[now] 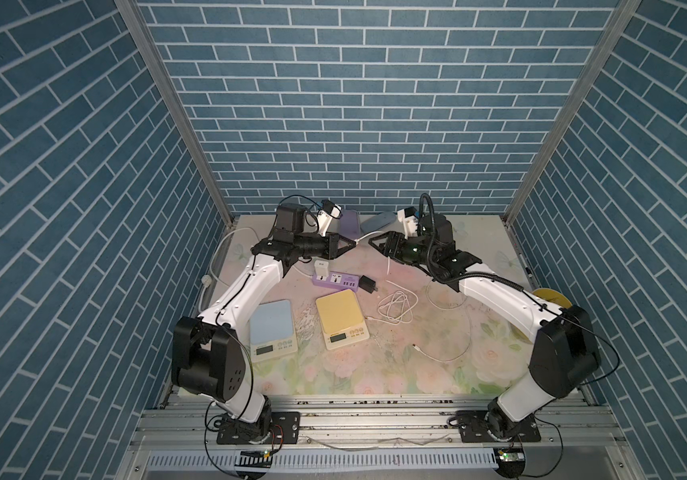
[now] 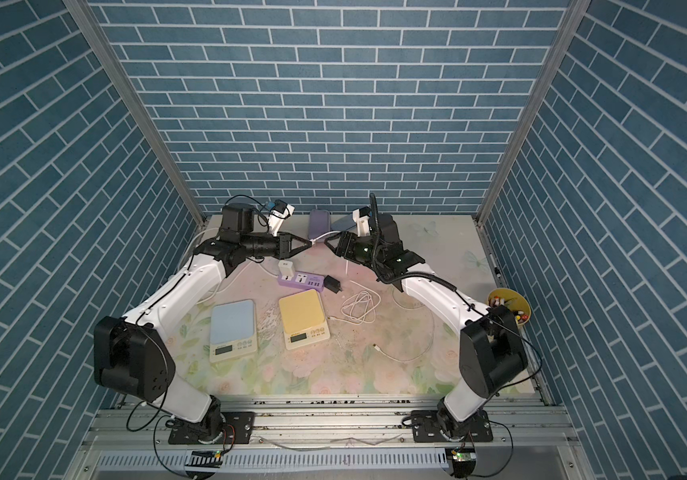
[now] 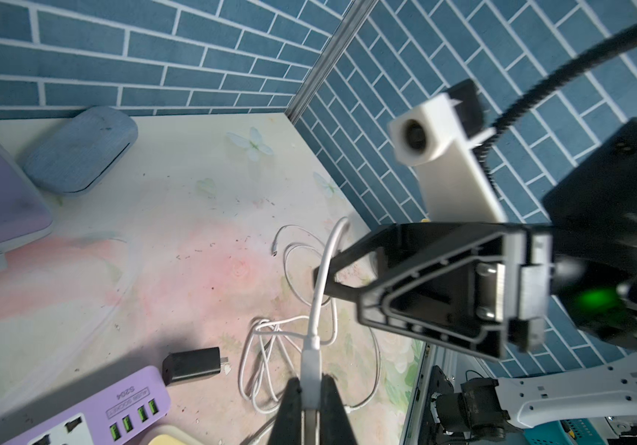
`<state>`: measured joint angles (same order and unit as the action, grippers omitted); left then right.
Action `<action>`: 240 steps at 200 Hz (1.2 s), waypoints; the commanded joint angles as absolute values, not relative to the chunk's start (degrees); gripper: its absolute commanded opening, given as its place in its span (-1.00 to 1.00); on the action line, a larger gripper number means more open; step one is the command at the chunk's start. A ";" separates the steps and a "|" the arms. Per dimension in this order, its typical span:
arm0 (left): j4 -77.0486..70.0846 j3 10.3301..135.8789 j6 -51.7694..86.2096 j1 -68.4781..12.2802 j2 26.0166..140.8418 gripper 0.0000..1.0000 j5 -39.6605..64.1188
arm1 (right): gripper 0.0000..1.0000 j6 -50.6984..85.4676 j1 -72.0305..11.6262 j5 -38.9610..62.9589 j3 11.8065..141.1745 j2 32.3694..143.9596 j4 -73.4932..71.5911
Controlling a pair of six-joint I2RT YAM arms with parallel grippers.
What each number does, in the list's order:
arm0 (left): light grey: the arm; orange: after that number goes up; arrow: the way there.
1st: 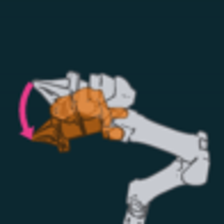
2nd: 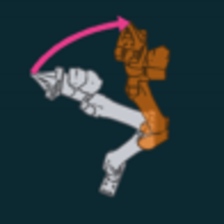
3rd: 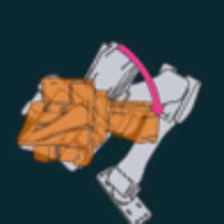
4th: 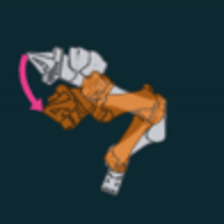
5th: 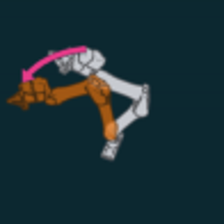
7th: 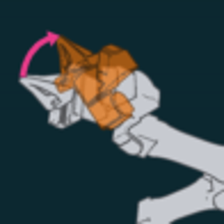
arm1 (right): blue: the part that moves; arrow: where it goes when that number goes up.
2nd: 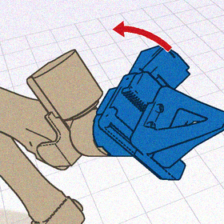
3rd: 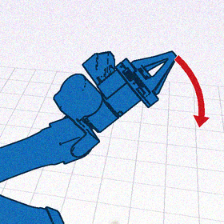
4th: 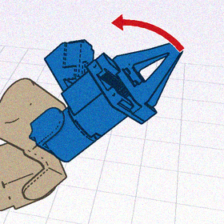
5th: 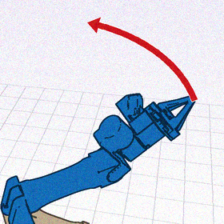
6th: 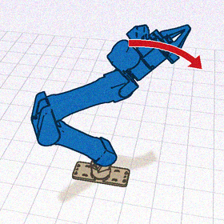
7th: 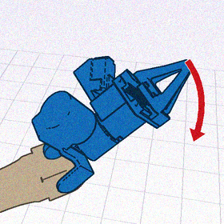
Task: Charge the electronic scale
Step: Pick up the charging cable from the center of the board.
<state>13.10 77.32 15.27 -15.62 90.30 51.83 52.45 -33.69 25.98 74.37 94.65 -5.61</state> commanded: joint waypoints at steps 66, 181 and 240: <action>11.88 75.23 17.26 -15.35 89.89 -0.83 55.30 | 0.03 64.25 -34.91 30.06 77.49 100.86 -21.97; 8.36 73.40 23.00 -12.83 90.68 -0.84 51.83 | 0.18 62.17 -36.82 29.34 75.04 99.71 -22.67; 6.46 71.92 22.56 -12.92 89.94 -0.81 55.30 | -0.32 66.55 -37.33 32.41 82.66 107.42 -21.62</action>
